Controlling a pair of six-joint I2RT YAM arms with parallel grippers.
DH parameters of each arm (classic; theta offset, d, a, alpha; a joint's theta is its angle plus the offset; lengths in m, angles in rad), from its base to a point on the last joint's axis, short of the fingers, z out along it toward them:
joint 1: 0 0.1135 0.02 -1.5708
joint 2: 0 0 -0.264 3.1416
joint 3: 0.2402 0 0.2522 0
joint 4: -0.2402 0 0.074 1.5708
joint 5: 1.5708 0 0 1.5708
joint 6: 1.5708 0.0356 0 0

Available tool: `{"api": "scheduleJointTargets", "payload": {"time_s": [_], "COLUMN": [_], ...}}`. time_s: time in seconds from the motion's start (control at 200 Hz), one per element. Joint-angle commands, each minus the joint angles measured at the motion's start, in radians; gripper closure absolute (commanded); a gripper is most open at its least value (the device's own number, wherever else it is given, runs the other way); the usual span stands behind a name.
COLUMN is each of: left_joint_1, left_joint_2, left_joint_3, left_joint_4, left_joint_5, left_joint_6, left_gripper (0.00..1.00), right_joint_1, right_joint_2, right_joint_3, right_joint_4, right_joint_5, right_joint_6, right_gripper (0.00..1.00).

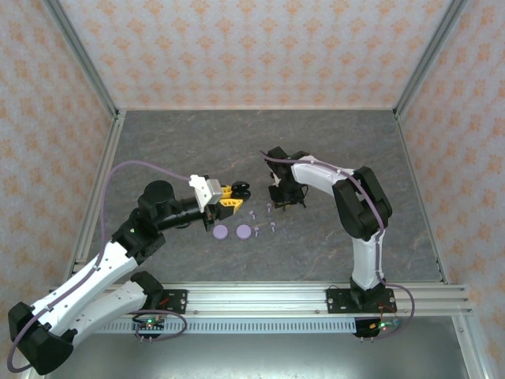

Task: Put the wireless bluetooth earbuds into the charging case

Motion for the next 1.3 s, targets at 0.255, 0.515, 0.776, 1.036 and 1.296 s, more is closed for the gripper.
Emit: {"api": "scheduleJointTargets", "payload": {"time_s": [0.255, 0.515, 0.776, 1.036, 1.296], "left_joint_1": [-0.009, -0.01, -0.025, -0.045, -0.058], "left_joint_2": [0.006, 0.072, 0.131, 0.181, 0.2], "left_joint_3": [-0.042, -0.066, -0.05, -0.031, -0.015], "left_joint_4": [0.129, 0.277, 0.329, 0.34, 0.316], "left_joint_5": [-0.029, -0.06, -0.077, -0.087, -0.09], "left_joint_6": [-0.054, -0.151, -0.169, -0.163, -0.142], "left_gripper": [1.0, 1.0, 1.0, 1.0, 1.0], "right_joint_1": [0.008, 0.014, 0.043, 0.132, 0.217], "right_joint_2": [-0.308, -0.632, -0.884, -0.935, -0.883], "right_joint_3": [-0.098, -0.204, -0.286, -0.25, -0.185], "right_joint_4": [0.148, 0.309, 0.494, 0.509, 0.419], "right_joint_5": [-0.025, -0.156, -0.276, -0.272, -0.202], "right_joint_6": [0.027, 0.054, 0.137, 0.134, 0.078], "right_gripper": [0.79, 0.79, 0.79, 0.79, 0.79]}}
